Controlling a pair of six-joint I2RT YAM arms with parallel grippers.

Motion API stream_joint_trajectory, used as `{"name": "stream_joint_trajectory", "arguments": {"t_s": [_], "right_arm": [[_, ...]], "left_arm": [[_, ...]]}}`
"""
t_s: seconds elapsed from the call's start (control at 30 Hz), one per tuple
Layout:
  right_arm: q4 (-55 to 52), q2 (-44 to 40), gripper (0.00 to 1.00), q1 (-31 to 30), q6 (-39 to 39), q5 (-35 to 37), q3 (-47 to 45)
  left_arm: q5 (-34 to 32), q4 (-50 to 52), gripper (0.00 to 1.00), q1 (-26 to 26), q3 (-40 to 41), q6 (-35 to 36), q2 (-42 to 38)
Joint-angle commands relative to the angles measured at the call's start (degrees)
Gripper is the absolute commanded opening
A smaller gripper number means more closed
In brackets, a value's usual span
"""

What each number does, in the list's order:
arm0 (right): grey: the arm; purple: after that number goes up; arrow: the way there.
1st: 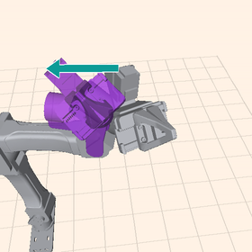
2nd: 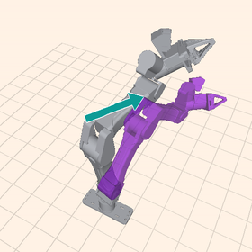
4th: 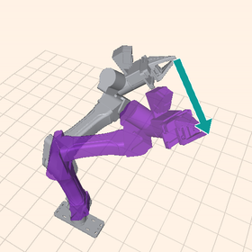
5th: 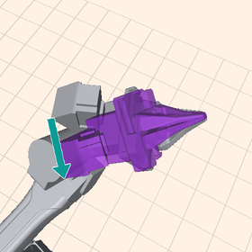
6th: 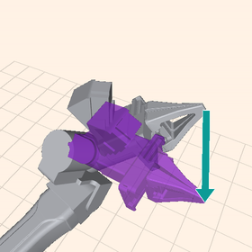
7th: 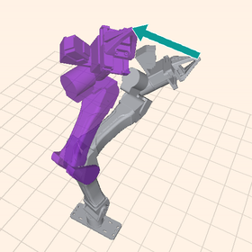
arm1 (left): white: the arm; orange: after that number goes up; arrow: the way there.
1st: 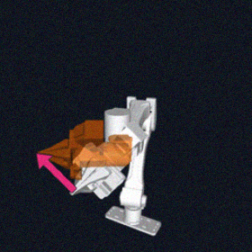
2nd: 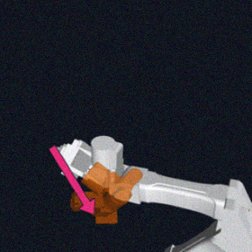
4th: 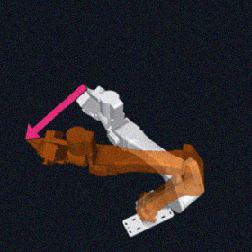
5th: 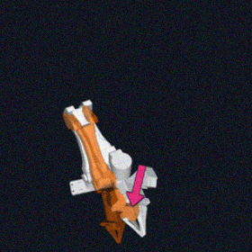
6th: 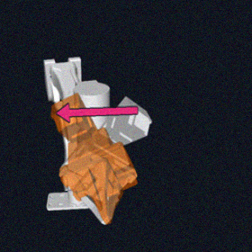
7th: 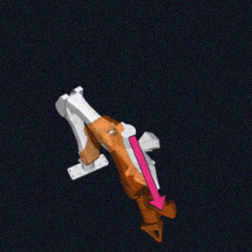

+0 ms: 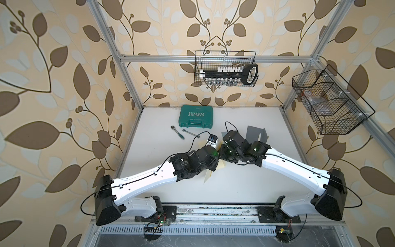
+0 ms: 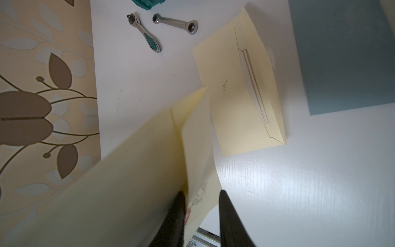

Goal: Open the envelope
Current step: Open the envelope flap on the envelope.

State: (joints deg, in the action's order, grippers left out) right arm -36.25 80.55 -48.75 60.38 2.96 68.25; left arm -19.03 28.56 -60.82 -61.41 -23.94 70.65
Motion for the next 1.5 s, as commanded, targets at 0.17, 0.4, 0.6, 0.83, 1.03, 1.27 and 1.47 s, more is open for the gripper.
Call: {"name": "stream_joint_trajectory", "arguments": {"t_s": [0.17, 0.4, 0.6, 0.83, 1.03, 1.27, 1.47], "right_arm": [[-1.19, 1.35, 0.19, 0.15, -0.05, -0.21, 1.05], [-0.93, 1.62, 0.07, 0.31, 0.14, -0.85, 1.01], [-1.10, 1.34, 0.00, 0.58, 0.11, -0.68, 0.83], [-1.19, 1.36, 0.00, 0.76, 0.01, -1.02, 0.75], [-3.55, 0.89, 0.06, 2.06, -1.55, -0.16, 0.67], [-1.10, -5.06, 0.25, 8.03, -10.21, -3.67, -4.64], [9.68, -16.92, 0.45, 10.17, -19.73, -13.06, -11.69]], "left_arm": [[0.46, -2.55, 0.00, -0.62, -1.70, 0.83, -0.98], [0.48, -2.44, 0.00, -0.58, -1.72, 0.79, -0.95], [0.09, -2.43, 0.00, -0.61, -1.26, 0.65, -1.40], [0.02, -2.49, 0.00, -0.62, -1.26, 0.83, -1.32], [-1.82, -1.71, 0.00, -0.62, -0.93, -0.15, -2.30], [-2.12, -1.58, 0.00, 0.10, 0.01, -1.98, -5.44], [5.96, -3.66, 0.00, 6.86, 2.44, -7.32, -9.55]]}}
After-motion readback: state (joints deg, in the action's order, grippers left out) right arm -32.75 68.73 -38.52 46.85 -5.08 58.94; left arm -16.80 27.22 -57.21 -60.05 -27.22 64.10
